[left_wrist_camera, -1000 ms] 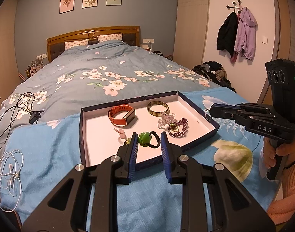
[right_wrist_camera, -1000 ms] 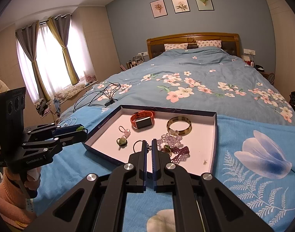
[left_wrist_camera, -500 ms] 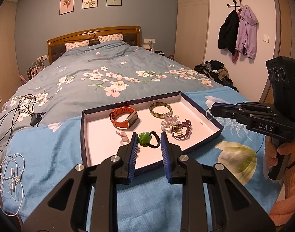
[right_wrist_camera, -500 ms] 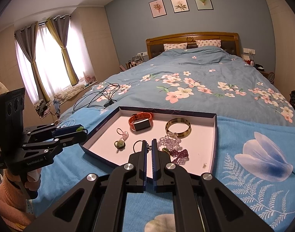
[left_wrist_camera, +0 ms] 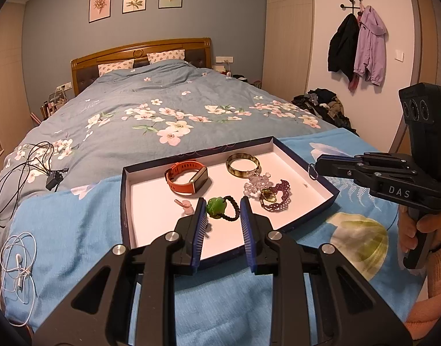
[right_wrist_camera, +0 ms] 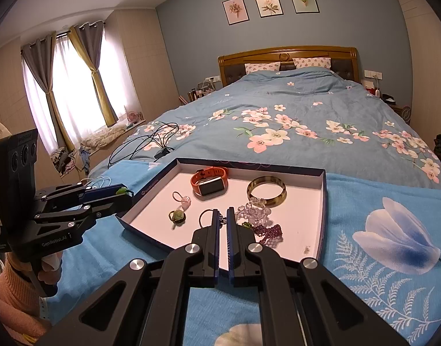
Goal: Organize jewelry
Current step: 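Hold the silver ring over the box with the right tool while the left tool lowers the green ring inside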
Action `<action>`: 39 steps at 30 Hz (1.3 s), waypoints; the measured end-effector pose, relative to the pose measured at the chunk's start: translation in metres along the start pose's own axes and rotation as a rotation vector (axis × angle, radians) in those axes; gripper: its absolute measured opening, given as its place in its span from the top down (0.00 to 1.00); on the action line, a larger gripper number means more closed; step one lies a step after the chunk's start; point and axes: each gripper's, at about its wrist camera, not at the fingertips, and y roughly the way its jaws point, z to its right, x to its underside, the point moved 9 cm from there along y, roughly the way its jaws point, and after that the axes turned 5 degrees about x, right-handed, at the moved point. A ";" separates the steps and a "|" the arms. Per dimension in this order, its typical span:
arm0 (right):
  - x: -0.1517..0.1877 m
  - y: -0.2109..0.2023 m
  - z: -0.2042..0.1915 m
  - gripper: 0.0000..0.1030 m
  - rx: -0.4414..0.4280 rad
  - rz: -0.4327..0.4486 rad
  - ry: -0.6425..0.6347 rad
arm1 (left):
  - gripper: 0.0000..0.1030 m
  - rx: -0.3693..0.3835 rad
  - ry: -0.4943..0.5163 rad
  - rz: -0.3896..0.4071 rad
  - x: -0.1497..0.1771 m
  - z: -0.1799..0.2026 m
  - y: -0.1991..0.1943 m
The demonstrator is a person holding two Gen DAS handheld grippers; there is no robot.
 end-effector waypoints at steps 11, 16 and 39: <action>0.000 0.005 0.003 0.97 0.005 -0.005 0.003 | 0.77 -0.005 -0.001 -0.003 -0.003 -0.007 0.004; 0.000 0.010 0.005 0.97 0.008 -0.009 0.004 | 0.77 -0.009 0.003 -0.001 -0.005 -0.010 0.007; 0.000 0.016 0.010 0.97 0.017 -0.013 0.013 | 0.77 -0.018 0.006 -0.008 -0.005 -0.011 0.011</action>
